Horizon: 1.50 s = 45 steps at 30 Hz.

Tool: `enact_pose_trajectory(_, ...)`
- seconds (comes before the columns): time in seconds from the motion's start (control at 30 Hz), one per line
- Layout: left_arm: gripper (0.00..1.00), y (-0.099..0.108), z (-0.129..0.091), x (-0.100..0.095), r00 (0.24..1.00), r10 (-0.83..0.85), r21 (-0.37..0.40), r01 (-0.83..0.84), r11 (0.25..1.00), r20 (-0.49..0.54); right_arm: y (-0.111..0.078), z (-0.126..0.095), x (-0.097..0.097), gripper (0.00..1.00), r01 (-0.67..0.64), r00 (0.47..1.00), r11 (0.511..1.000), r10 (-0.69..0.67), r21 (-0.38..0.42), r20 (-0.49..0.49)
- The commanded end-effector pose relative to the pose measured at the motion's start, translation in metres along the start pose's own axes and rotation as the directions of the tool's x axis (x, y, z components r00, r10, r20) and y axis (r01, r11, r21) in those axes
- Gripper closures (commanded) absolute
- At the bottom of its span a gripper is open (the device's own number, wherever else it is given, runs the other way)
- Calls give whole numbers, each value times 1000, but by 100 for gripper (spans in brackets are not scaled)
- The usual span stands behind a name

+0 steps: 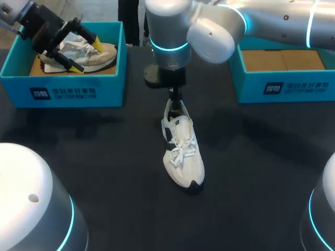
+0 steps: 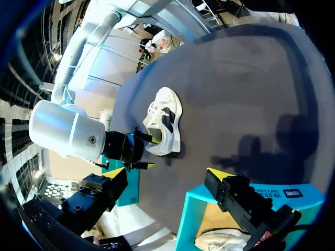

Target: Take the shoe out of the shoebox, open the shoe tongue, remove and reinsert the insole, then place the shoe into the shoebox

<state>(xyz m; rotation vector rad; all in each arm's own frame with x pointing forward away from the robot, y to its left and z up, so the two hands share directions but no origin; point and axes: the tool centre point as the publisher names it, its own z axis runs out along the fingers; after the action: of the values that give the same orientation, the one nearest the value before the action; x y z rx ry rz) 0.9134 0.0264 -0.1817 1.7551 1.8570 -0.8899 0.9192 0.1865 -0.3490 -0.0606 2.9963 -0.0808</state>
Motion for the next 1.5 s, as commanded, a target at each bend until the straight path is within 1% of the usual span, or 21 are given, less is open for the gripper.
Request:
enact_pose_trajectory(0.03, 0, 0, 0, 0, 1000, 0, -1, 0, 1000, -3, 0, 10, -4, 15, 3, 1000, 1000, -3, -10, -8)
enact_pose_trajectory(0.17, 0, 0, 0, 0, 1000, 0, -1, 0, 1000, -3, 1, 16, -6, 15, 4, 1000, 1000, -4, -18, -12)
enact_pose_trajectory(0.53, 0, 0, 0, 0, 1000, 0, -1, 0, 1000, -3, 3, 29, -3, 16, 18, 999, 1000, -18, -15, -30)
enact_pose_trajectory(0.8, 0, 0, 0, 0, 1000, 0, -1, 0, 1000, -3, 7, 37, -3, 23, 18, 999, 1000, -18, -7, -41)
enact_pose_trajectory(0.97, 0, 0, 0, 0, 1000, 0, -1, 0, 1000, -3, 6, 43, 1, 23, 12, 998, 1000, -12, -1, -60)
enact_pose_trajectory(1.13, 0, 0, 0, 0, 1000, 0, -1, 0, 1000, -3, 5, 50, 5, 26, 0, 997, 1000, 1, 5, -75)
enact_pose_trajectory(1.23, 0, 0, 0, 0, 1000, 0, -1, 0, 1000, -3, 4, 52, 6, 33, -7, 997, 1000, 8, 12, -82)
enact_pose_trajectory(1.27, 0, 0, 0, 0, 1000, 0, -1, 0, 1000, -3, 4, 52, 6, 36, -8, 996, 1000, 9, 15, -83)
enact_pose_trajectory(1.3, 0, 0, 0, 0, 1000, 0, -1, 0, 1000, -3, 4, 52, 6, 41, -8, 996, 1000, 10, 19, -84)
enact_pose_trajectory(1.37, 0, 0, 0, 0, 1000, 0, -1, 0, 1000, -3, 4, 52, 6, 47, -8, 996, 1000, 10, 20, -84)
enact_pose_trajectory(1.5, 0, 0, 0, 0, 1000, 0, -1, 0, 1000, -3, 4, 49, 6, 53, -11, 996, 1000, 13, 27, -85)
